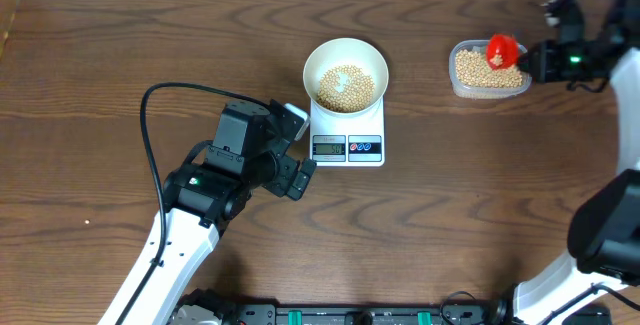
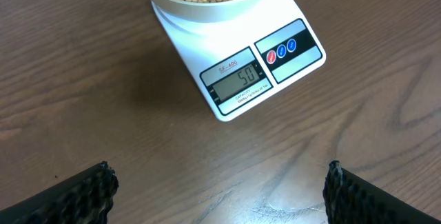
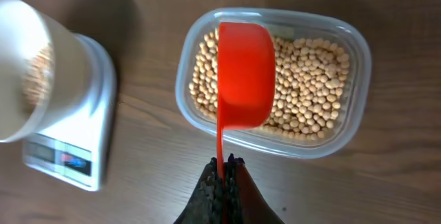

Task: Scoop item into bowl and weigh 50g on scale
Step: 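Move the scoop with the right gripper back toward the container, then lower the red scoop into the soybean container with the right gripper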

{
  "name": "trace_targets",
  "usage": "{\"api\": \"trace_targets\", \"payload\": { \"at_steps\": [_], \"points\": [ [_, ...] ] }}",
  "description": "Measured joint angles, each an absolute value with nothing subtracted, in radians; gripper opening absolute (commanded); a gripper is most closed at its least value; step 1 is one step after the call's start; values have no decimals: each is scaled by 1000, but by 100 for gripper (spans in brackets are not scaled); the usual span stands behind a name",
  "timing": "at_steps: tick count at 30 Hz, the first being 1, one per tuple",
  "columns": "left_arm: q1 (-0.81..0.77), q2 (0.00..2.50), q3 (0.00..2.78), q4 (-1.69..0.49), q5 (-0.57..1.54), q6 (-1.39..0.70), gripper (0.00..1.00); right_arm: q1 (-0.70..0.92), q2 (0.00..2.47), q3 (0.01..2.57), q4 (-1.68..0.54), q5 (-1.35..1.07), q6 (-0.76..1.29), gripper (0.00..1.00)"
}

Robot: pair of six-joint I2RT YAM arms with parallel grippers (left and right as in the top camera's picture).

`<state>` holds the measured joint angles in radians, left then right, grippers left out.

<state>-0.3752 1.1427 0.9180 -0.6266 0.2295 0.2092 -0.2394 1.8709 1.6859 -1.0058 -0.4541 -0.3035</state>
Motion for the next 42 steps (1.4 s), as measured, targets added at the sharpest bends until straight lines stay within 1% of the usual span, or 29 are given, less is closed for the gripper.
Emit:
{"api": "trace_targets", "payload": {
  "at_steps": [10, 20, 27, 30, 32, 38, 42],
  "points": [
    [-375, 1143, 918, -627, 229, 209, 98, -27, 1847, 1686, -1001, -21, -287, 2],
    [-375, 1143, 918, -627, 229, 209, 98, 120, 1814, 1686, -1020, 255, -279, 2],
    [-375, 1143, 918, -627, 229, 209, 98, 153, 1814, 1686, -1042, 395, -237, 1],
    [-375, 1143, 918, -627, 229, 209, 98, 145, 1814, 1686, -1044, 394, -172, 1],
    [-375, 1143, 918, -627, 229, 209, 98, 133, 1814, 1686, -1044, 350, -126, 1],
    [-375, 1143, 918, -627, 229, 209, 98, 28, 1814, 1686, -1023, 74, 76, 1],
    [-375, 1143, 918, -627, 229, 209, 98, -39, 1814, 1685, -1007, -11, 255, 1]
  ]
}}
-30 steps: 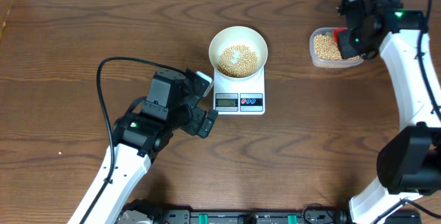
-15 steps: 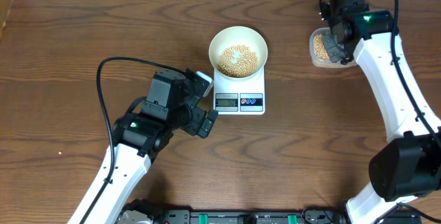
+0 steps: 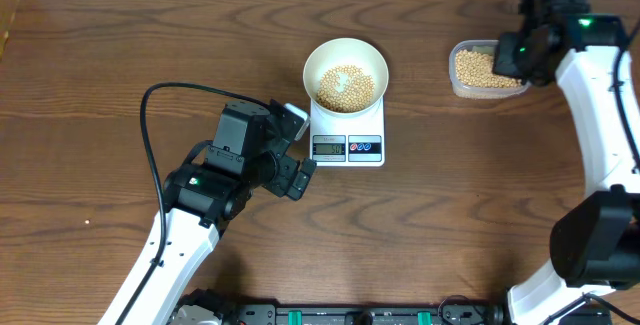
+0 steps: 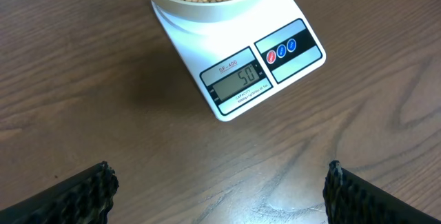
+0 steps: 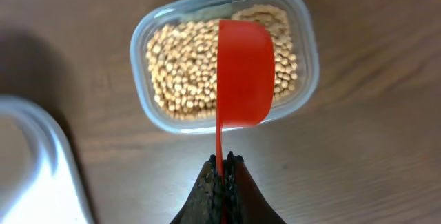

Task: Scoop item into bowl and weigh 50g on scale
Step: 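Lower the red scoop into the soybean container with the right gripper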

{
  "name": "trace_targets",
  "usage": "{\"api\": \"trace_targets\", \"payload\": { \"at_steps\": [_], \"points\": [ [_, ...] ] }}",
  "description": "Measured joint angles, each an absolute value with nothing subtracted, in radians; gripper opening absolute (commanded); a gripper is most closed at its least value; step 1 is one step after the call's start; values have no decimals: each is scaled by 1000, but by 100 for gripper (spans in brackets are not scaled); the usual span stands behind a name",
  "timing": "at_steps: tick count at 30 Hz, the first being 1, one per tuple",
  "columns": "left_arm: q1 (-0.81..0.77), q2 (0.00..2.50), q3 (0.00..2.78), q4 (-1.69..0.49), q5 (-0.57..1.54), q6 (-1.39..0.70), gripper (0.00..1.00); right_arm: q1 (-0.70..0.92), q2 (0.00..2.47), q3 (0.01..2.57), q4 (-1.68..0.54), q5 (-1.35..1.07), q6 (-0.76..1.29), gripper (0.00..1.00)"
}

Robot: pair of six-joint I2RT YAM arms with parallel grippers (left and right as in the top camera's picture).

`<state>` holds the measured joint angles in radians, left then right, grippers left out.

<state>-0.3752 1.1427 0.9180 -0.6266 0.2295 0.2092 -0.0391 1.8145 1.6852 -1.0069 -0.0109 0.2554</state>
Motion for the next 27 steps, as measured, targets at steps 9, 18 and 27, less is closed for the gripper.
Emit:
{"api": "trace_targets", "payload": {
  "at_steps": [9, 18, 27],
  "points": [
    [-375, 1143, 918, -627, 229, 209, 98, -65, 1814, 1623, -960, -72, 651, 2],
    [-375, 1143, 918, -627, 229, 209, 98, -65, 1814, 1533, -878, -87, 912, 2],
    [-375, 1143, 918, -627, 229, 209, 98, -65, 1814, 1511, -872, -109, 974, 39]
  ]
}}
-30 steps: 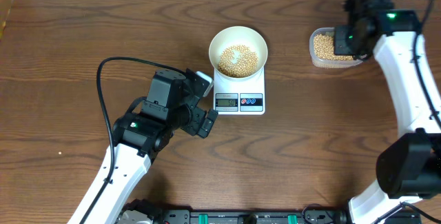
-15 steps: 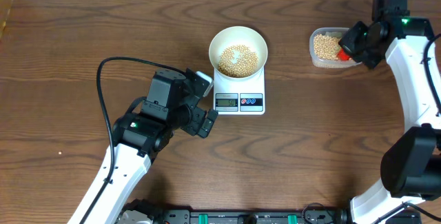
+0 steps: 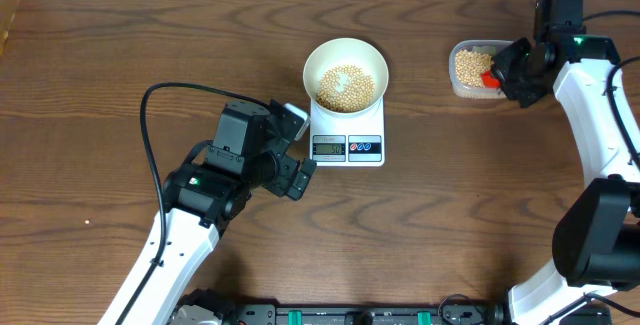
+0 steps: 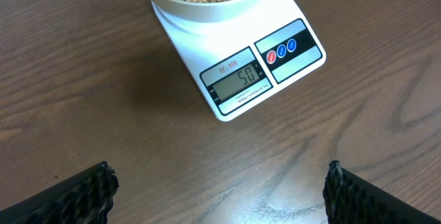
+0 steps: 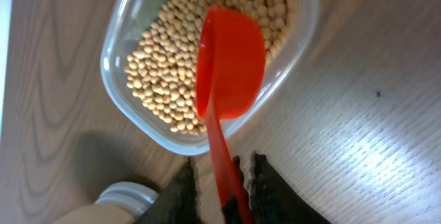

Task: Scoop item into bowl and weigh 50g on scale
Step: 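Lower the red scoop into the soybean container with the right gripper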

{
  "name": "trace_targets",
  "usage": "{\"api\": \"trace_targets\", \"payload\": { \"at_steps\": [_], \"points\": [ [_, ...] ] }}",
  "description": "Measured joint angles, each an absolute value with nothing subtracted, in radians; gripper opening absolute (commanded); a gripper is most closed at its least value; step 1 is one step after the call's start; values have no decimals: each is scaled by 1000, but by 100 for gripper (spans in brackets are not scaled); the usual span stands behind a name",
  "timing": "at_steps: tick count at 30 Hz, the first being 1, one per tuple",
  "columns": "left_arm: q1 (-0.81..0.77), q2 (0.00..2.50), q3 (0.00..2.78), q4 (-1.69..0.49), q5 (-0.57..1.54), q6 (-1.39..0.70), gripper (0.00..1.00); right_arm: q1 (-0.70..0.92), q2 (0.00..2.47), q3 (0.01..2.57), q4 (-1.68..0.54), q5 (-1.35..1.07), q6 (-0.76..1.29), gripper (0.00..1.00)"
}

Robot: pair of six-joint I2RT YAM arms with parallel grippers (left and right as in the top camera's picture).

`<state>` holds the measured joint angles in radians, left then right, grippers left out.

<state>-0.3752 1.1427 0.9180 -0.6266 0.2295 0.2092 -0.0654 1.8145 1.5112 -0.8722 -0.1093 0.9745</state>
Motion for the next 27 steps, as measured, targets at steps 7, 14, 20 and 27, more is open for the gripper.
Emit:
{"api": "trace_targets", "payload": {
  "at_steps": [7, 14, 20, 27],
  "points": [
    [-375, 1143, 918, -627, 229, 209, 98, -65, 1814, 1509, -915, -127, 982, 70],
    [-375, 1143, 918, -627, 229, 209, 98, -65, 1814, 1508, -1003, -141, 907, 95],
    [-375, 1143, 918, -627, 229, 209, 98, -65, 1814, 1507, -1114, -161, 771, 99],
    [-375, 1143, 918, -627, 229, 209, 98, -65, 1788, 1504, -1168, -188, 551, 99]
  ]
}}
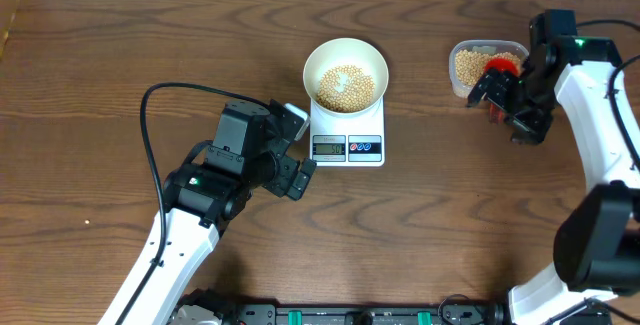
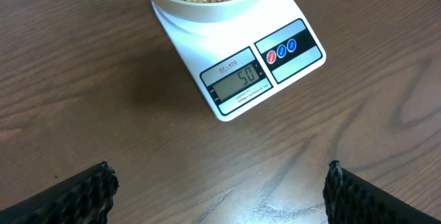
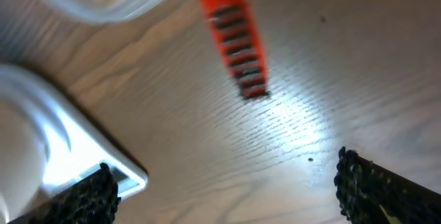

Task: Scoop item into bowl and weigh 50g on scale
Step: 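Lower the red scoop into the soybean container with the right gripper, then open the right gripper, release the scoop, and retract rightward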

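A cream bowl (image 1: 345, 73) of soybeans stands on the white scale (image 1: 347, 135), whose display (image 2: 241, 83) reads 50. At the back right a clear tub (image 1: 476, 68) holds more soybeans. The red scoop (image 1: 499, 64) rests with its cup in the tub and its handle (image 3: 233, 38) out over the table. My right gripper (image 1: 505, 112) hangs open just in front of the tub, nothing between its fingers. My left gripper (image 2: 219, 193) stays open over bare table in front of the scale.
Brown wooden table (image 1: 120, 55). The left arm and its black cable (image 1: 150, 155) lie front left of the scale. The right arm reaches in from the right edge.
My right gripper has let go of the scoop handle, opened wide and drawn back from the tub. The scoop stays resting in the tub. The left arm is unchanged.
My right gripper held the red scoop by its handle over the tub of soybeans, the scale reading 50 throughout. It then had the scoop lowered into the tub with the jaws loosening. Now the scoop lies in the tub and the gripper is open and clear.
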{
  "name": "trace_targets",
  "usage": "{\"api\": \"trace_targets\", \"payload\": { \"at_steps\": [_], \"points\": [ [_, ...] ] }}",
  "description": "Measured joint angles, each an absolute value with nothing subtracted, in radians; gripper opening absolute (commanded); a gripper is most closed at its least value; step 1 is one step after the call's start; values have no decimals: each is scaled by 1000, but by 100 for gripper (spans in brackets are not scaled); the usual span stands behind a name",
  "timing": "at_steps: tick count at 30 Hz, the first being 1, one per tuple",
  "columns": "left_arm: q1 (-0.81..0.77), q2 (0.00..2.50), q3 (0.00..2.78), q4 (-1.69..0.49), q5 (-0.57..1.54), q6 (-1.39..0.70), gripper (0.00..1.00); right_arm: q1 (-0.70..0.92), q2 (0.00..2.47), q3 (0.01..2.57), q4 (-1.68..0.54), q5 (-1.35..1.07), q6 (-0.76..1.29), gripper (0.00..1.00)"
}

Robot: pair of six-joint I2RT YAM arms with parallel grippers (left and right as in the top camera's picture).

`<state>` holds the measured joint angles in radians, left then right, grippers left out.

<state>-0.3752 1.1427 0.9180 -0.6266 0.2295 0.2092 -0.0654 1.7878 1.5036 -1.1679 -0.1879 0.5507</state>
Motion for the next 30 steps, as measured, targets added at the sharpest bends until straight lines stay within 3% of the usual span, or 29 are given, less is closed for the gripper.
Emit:
{"api": "trace_targets", "payload": {
  "at_steps": [5, 10, 18, 30],
  "points": [
    [-375, 1143, 918, -627, 229, 209, 98, -66, 1656, 1515, -1223, -300, 319, 99],
    [-375, 1143, 918, -627, 229, 209, 98, -65, 1468, 1561, -1242, -343, 221, 99],
    [-375, 1143, 918, -627, 229, 209, 98, -65, 1250, 1572, -1248, -245, 177, 99],
    [-375, 1143, 918, -627, 229, 209, 98, -65, 1195, 1569, -1264, -138, 133, 99]
  ]
}}
